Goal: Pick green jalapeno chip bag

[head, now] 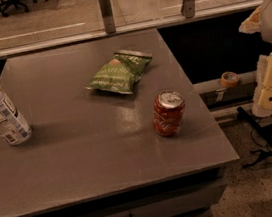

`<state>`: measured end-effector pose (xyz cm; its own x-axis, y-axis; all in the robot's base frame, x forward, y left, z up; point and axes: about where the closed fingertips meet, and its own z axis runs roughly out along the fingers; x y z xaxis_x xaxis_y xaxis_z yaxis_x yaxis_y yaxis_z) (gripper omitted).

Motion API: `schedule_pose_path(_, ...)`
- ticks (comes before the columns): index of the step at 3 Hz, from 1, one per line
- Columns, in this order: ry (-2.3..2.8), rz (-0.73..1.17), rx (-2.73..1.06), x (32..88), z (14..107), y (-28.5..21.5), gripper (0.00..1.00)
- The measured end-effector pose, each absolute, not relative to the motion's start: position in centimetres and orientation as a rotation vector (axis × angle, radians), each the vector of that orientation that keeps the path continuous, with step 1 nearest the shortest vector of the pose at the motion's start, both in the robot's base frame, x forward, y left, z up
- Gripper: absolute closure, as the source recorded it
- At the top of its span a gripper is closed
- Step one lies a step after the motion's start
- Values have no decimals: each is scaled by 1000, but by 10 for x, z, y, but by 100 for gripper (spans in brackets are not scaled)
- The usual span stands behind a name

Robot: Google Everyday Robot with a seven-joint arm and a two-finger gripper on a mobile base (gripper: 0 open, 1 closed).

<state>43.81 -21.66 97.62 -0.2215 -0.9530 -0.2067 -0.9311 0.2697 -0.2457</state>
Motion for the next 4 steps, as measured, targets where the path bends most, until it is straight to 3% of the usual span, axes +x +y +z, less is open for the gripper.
schedule_pose_path(2, 2212, -82, -1686, 455, 973, -202, 0)
schedule_pose_path(4, 2107, 162, -1613, 533, 939, -109, 0)
